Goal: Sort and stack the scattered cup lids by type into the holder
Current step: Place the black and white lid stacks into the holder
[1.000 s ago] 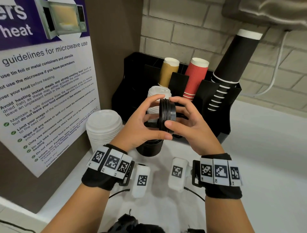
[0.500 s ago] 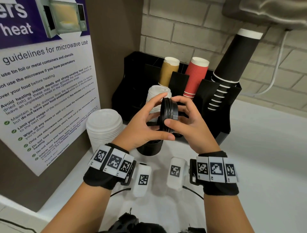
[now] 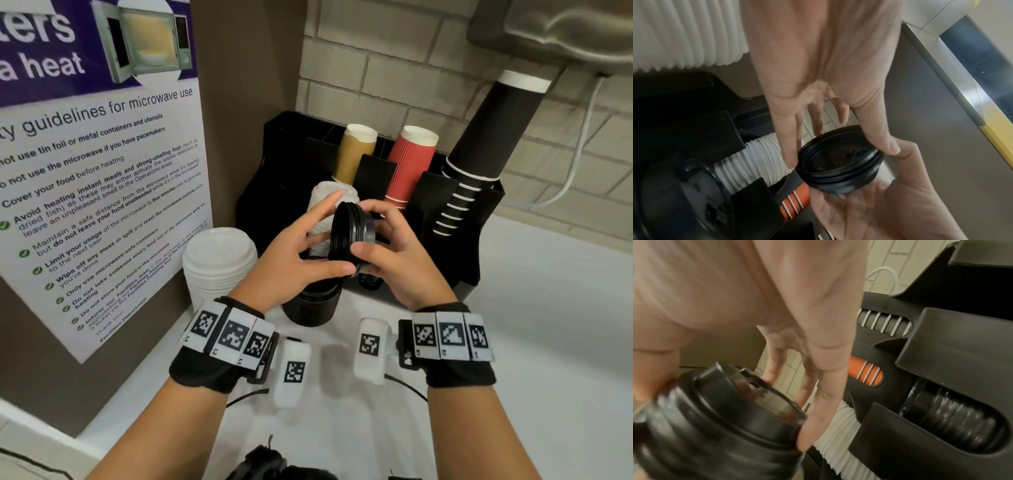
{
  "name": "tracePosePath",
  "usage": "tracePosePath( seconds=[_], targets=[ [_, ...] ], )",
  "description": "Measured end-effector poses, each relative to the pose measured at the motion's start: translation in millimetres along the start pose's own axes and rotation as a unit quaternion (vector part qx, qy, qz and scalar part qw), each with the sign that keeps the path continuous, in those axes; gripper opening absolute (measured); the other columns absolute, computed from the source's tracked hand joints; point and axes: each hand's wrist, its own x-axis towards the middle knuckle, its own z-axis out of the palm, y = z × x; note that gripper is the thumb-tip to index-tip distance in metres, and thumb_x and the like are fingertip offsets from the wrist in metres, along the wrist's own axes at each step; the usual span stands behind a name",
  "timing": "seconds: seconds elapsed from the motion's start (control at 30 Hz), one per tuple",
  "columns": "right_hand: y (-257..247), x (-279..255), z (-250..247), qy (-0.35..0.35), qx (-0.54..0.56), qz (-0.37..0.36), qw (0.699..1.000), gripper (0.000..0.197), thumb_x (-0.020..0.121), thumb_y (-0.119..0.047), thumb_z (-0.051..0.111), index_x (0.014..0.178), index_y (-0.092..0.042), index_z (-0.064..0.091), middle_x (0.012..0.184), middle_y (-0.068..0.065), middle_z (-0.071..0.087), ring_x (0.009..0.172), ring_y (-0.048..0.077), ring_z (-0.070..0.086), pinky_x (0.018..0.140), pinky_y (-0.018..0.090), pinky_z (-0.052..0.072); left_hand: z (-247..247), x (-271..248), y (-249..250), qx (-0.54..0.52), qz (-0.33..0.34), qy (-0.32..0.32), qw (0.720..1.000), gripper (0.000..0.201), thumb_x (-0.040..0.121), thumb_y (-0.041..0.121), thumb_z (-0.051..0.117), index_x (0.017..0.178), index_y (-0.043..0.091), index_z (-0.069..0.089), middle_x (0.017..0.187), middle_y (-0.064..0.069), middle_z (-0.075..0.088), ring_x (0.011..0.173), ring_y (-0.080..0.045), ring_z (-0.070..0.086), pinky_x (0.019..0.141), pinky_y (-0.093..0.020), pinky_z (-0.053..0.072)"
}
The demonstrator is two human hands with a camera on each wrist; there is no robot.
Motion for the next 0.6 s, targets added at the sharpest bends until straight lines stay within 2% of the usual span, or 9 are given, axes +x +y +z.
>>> tracePosePath(
  seconds=[0.07, 0.17, 0.23, 0.3, 0.33, 0.4, 0.5, 0.57, 0.6],
  targets=[
    [0, -2, 2, -0.004, 0.0, 0.002, 1.0, 0.055, 0.07, -0.026, 0.077, 0.121, -0.028, 0.055, 0.102, -0.008, 0.066, 0.097, 0.027, 0.068, 0.072, 0.035, 0.056, -2, 0, -1, 0.016, 0.002, 0.003, 1.0, 0.087, 0.071, 0.024, 0.078, 0.147, 0.028, 0.036, 0.144, 0.014, 0.046, 0.128, 0.006, 0.046, 0.1, -0.016, 0.043],
    [-3, -3, 4, 0.002, -0.02, -0.001, 1.0, 0.056, 0.071, -0.025, 0.079, 0.121, -0.028, 0.054, 0.1, -0.011, 0.067, 0.097, 0.025, 0.068, 0.072, 0.036, 0.057, -4, -1, 0, 0.017, -0.002, 0.007, 1.0, 0.087, 0.07, 0.023, 0.079, 0.146, 0.027, 0.039, 0.143, 0.011, 0.047, 0.127, 0.003, 0.048, 0.1, -0.018, 0.043],
    [-4, -3, 5, 0.005, -0.03, -0.004, 1.0, 0.053, 0.072, -0.021, 0.078, 0.119, -0.03, 0.055, 0.1, -0.009, 0.066, 0.095, 0.025, 0.069, 0.071, 0.035, 0.057, -3, -1, 2, 0.018, -0.007, 0.007, 1.0, 0.085, 0.068, 0.024, 0.079, 0.143, 0.033, 0.041, 0.139, 0.019, 0.048, 0.125, 0.004, 0.05, 0.097, -0.017, 0.045],
    [-6, -2, 3, 0.01, -0.04, -0.008, 0.999, 0.053, 0.072, -0.02, 0.077, 0.119, -0.03, 0.055, 0.104, -0.005, 0.064, 0.097, 0.026, 0.068, 0.071, 0.036, 0.057, -2, -1, 4, 0.018, -0.01, 0.01, 1.0, 0.083, 0.066, 0.028, 0.08, 0.137, 0.044, 0.041, 0.134, 0.029, 0.049, 0.124, 0.004, 0.051, 0.098, -0.022, 0.048],
    [-7, -1, 1, 0.017, -0.043, -0.013, 0.999, 0.052, 0.072, -0.019, 0.077, 0.118, -0.03, 0.055, 0.108, -0.002, 0.063, 0.097, 0.025, 0.068, 0.071, 0.035, 0.057, -2, -2, 4, 0.018, -0.014, 0.018, 1.0, 0.081, 0.064, 0.031, 0.079, 0.133, 0.05, 0.041, 0.135, 0.03, 0.048, 0.126, 0.0, 0.05, 0.099, -0.027, 0.05],
    [-11, 4, -10, 0.06, -0.053, -0.035, 0.996, 0.052, 0.071, -0.018, 0.079, 0.115, -0.031, 0.056, 0.111, 0.0, 0.061, 0.095, 0.017, 0.068, 0.069, 0.029, 0.057, -4, -3, 7, 0.021, -0.02, 0.048, 0.998, 0.075, 0.064, 0.037, 0.077, 0.129, 0.053, 0.042, 0.142, 0.02, 0.045, 0.129, -0.01, 0.05, 0.098, -0.03, 0.051],
    [-14, 19, -37, 0.164, -0.156, -0.06, 0.972, 0.057, 0.071, -0.019, 0.082, 0.118, -0.029, 0.051, 0.112, -0.004, 0.06, 0.093, 0.006, 0.065, 0.07, 0.016, 0.053, -11, -3, 11, 0.027, -0.003, 0.102, 0.994, 0.056, 0.073, 0.04, 0.071, 0.123, 0.045, 0.049, 0.133, 0.012, 0.05, 0.121, -0.012, 0.056, 0.093, -0.023, 0.05],
    [-10, 32, -54, 0.187, -0.262, -0.035, 0.946, 0.063, 0.069, -0.021, 0.084, 0.12, -0.026, 0.048, 0.112, -0.004, 0.058, 0.094, 0.005, 0.061, 0.071, 0.009, 0.049, -18, -2, 15, 0.024, 0.003, 0.135, 0.991, 0.046, 0.079, 0.038, 0.069, 0.122, 0.037, 0.053, 0.13, 0.007, 0.053, 0.114, -0.012, 0.06, 0.097, -0.03, 0.049],
    [-7, 39, -62, 0.177, -0.322, -0.012, 0.93, 0.066, 0.067, -0.021, 0.085, 0.121, -0.024, 0.047, 0.114, 0.0, 0.056, 0.097, 0.01, 0.06, 0.076, 0.012, 0.048, -20, -2, 16, 0.027, 0.005, 0.148, 0.989, 0.044, 0.08, 0.038, 0.067, 0.123, 0.033, 0.054, 0.129, 0.005, 0.054, 0.111, -0.011, 0.061, 0.099, -0.035, 0.05]
  ],
)
